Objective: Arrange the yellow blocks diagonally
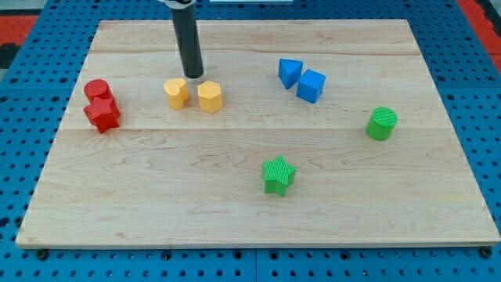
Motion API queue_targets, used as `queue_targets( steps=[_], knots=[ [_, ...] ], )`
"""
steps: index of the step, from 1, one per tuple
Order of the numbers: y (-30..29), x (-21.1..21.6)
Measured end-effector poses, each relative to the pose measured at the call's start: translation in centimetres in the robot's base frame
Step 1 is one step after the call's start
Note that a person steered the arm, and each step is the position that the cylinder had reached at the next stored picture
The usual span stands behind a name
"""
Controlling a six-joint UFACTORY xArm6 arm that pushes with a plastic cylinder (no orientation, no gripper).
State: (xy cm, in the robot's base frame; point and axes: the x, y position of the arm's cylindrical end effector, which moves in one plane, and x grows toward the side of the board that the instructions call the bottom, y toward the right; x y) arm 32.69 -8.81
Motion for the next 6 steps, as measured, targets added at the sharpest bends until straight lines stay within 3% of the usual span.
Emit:
queue_targets(
  steps=[1, 2, 4, 5, 6],
  knots=[
    [2.3, 4.3],
    [-5.4, 5.3],
    [2.4, 2.4],
    [7.5, 7.7],
    [6.0, 7.9]
  ],
)
